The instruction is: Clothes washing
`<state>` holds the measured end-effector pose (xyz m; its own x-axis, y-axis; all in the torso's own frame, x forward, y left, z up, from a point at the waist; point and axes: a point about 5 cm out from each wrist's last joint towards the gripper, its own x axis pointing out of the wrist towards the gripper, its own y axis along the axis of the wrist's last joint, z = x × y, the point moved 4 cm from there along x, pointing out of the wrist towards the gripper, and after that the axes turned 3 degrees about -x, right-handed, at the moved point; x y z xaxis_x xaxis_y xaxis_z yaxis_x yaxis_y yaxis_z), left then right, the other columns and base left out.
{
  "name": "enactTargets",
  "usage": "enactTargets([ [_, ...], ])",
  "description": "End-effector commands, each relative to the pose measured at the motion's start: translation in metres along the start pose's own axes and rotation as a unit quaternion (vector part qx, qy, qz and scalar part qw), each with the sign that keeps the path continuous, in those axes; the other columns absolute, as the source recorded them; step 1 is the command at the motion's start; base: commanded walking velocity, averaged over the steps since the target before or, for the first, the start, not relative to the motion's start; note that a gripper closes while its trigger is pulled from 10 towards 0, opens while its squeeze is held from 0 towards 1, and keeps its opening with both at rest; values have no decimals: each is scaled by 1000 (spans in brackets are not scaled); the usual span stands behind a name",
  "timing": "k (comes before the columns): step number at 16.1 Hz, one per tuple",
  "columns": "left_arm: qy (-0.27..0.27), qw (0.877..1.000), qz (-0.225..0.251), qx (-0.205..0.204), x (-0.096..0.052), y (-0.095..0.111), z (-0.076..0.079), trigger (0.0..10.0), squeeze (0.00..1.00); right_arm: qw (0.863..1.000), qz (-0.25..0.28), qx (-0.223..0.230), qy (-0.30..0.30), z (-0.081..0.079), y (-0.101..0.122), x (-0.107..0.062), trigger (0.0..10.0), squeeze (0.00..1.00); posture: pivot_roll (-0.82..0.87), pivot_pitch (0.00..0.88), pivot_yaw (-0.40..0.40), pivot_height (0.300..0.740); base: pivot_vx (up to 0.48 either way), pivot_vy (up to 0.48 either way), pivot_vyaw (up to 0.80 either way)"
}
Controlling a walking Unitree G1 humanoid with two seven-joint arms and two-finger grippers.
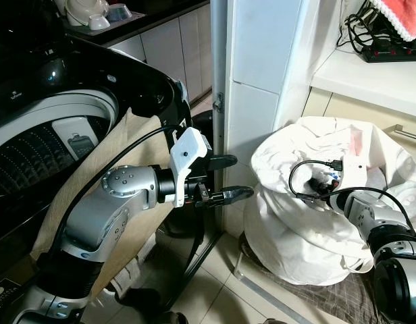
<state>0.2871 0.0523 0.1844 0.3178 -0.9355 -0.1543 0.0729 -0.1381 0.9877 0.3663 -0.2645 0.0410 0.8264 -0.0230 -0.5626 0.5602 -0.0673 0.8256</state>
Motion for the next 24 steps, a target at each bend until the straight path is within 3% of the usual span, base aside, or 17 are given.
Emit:
enactTargets([
  [1, 4, 1000, -7, 6, -2, 2, -3, 10000, 0, 1000, 9, 1, -1, 3, 4, -1, 0, 0, -106, 36, 81, 740, 0, 0, 0],
  [6, 20, 1000, 2, 9, 0, 4, -5, 10000, 0, 997, 62, 52, -15, 16, 24, -5, 0, 0, -95, 33, 65, 740, 0, 0, 0],
  [9, 91, 994, 50, 30, -7, 24, -24, 10000, 0, 985, 149, 64, 51, 18, 77, -26, 0, 0, -97, 26, 55, 740, 0, 0, 0],
  [10, 112, 990, 71, 39, -10, 34, -30, 10000, 0, 979, 178, 44, 88, 14, 98, -42, 0, 0, -97, 26, 55, 740, 0, 0, 0],
  [11, 137, 982, 120, 56, -12, 58, -39, 10000, 0, 953, 238, 14, 189, -6, 140, -93, 0, 0, -123, 15, 69, 740, 0, 0, 0],
  [12, 148, 974, 156, 69, -10, 79, -42, 10000, 0, 924, 273, -19, 266, -27, 162, -135, 0, 0, -131, 11, 74, 740, 0, 0, 0],
  [13, 150, 971, 168, 75, -9, 87, -43, 10000, 0, 914, 284, -33, 290, -33, 169, -149, 0, 0, -138, 9, 78, 740, 0, 0, 0],
  [14, 144, 967, 196, 82, -4, 105, -42, 10000, 0, 888, 302, -59, 342, -48, 179, -175, 0, 0, -148, 8, 83, 740, 0, 0, 0],
  [15, 131, 966, 207, 79, 1, 112, -38, 10000, 0, 884, 296, -95, 348, -54, 176, -181, 0, 0, -158, 10, 88, 740, 0, 0, 0],
  [16, 122, 969, 202, 79, 4, 110, -35, 10000, 0, 896, 282, -117, 322, -51, 169, -172, 0, 0, -162, 11, 90, 740, 0, 0, 0],
  [17, 122, 969, 202, 79, 4, 110, -35, 10000, 0, 896, 282, -117, 322, -51, 169, -172, 0, 0, -162, 11, 90, 740, 0, 0, 0],
  [18, 99, 980, 158, 74, 13, 90, -28, 10000, 0, 931, 246, -147, 227, -37, 147, -141, 10000, 0, -163, 20, 95, 740, 0, 0, 0],
  [19, 90, 986, 122, 72, 17, 73, -26, 10000, 0, 944, 230, -134, 195, -35, 137, -128, 10000, 0, -162, 21, 98, 740, 0, 0, 0],
  [20, 90, 993, 67, 42, 20, 44, -27, 10000, 0, 958, 206, -100, 173, -34, 125, -112, 10000, 137, -158, 30, 99, 740, 0, 0, 0],
  [21, 100, 993, 53, 35, 20, 34, -31, 10000, 0, 963, 199, -89, 160, -32, 122, -105, 10000, 675, -157, 32, 99, 740, 0, 0, 0],
  [22, 131, 991, 22, 19, 20, 13, -39, 10000, 0, 972, 184, -72, 125, -24, 115, -86, 10000, 1000, -155, 38, 101, 740, 0, 0, 0],
  [24, 146, 989, 9, 8, 17, 1, -41, 10000, 0, 980, 172, -56, 86, -14, 109, -66, 10000, 1000, -147, 43, 101, 740, 0, 0, 0],
])
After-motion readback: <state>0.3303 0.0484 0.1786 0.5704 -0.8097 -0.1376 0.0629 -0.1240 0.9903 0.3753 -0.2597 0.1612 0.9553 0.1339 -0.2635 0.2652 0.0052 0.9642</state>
